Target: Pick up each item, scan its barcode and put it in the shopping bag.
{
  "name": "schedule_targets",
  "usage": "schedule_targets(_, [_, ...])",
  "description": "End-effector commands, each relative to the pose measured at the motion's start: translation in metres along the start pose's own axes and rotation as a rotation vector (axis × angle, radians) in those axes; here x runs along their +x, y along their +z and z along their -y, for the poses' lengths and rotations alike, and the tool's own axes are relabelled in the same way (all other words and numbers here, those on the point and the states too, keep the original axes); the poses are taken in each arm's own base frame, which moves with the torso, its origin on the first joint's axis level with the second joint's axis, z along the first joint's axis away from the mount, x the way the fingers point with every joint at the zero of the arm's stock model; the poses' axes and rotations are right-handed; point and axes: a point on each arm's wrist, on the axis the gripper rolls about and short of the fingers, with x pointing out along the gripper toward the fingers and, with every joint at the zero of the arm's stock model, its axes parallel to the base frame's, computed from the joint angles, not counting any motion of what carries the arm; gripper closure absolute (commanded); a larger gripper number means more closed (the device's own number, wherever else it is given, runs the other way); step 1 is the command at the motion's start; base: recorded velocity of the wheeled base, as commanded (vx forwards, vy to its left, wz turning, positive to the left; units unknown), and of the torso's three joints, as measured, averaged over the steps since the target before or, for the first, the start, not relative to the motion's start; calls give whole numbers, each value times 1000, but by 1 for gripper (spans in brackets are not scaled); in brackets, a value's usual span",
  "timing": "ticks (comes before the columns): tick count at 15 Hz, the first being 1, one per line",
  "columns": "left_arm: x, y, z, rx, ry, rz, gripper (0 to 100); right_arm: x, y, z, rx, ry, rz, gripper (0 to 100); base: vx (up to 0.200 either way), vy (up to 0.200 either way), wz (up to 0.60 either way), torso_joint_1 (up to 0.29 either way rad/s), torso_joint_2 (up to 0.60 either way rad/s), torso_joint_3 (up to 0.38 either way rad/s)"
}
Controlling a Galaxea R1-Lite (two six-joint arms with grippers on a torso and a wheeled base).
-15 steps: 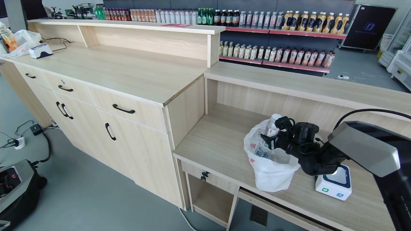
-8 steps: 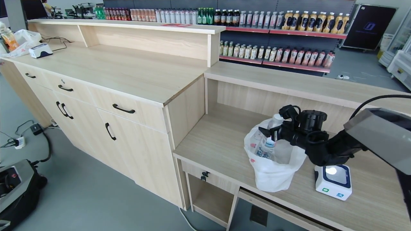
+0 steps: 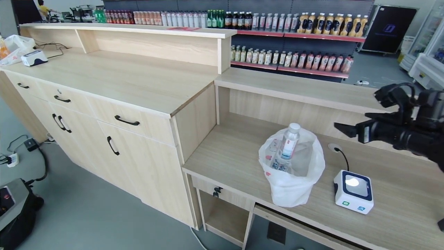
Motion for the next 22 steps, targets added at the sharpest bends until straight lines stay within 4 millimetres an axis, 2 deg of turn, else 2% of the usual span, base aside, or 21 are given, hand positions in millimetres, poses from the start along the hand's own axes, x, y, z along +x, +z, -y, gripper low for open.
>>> schedule_targets(1, [0, 0, 0, 0, 0, 1, 0, -96, 11, 54, -24, -287, -50, 0, 0, 0, -600, -2, 7, 7])
schedule_targets(3, [0, 0, 0, 0, 0, 1, 0, -124, -7, 83, -36, -431, -188, 0, 0, 0, -600, 10, 7, 2])
schedule_targets(5, [0, 0, 0, 0, 0, 1, 0, -145, -43, 118, -78, -653, -456, 0, 0, 0, -600, -5, 2, 7])
schedule_targets(6, [0, 0, 0, 0, 0, 1, 0, -145, -58, 131, -70, -716, -546, 0, 0, 0, -600, 2, 2, 2])
schedule_targets(8, [0, 0, 0, 0, 0, 1, 0, -131, -98, 161, -36, -708, -652, 0, 0, 0, 0, 0, 0, 0])
schedule_targets(10, [0, 0, 0, 0, 0, 1, 0, -115, -129, 176, -27, -649, -688, 0, 0, 0, 0, 0, 0, 0])
schedule_targets(11, [0, 0, 0, 0, 0, 1, 0, -111, -157, 188, -95, -570, -744, 0, 0, 0, 0, 0, 0, 0])
schedule_targets(12, [0, 0, 0, 0, 0, 1, 0, -112, -169, 192, -151, -522, -779, 0, 0, 0, 0, 0, 0, 0])
schedule_targets(15, [0, 0, 0, 0, 0, 1, 0, -99, -183, 192, -182, -473, -787, 0, 0, 0, 0, 0, 0, 0])
schedule_targets(18, [0, 0, 0, 0, 0, 1, 0, -73, -181, 191, -134, -413, -632, 0, 0, 0, 0, 0, 0, 0])
schedule_targets(22, [0, 0, 0, 0, 0, 1, 0, -49, -180, 194, -148, -283, -509, 0, 0, 0, 0, 0, 0, 0])
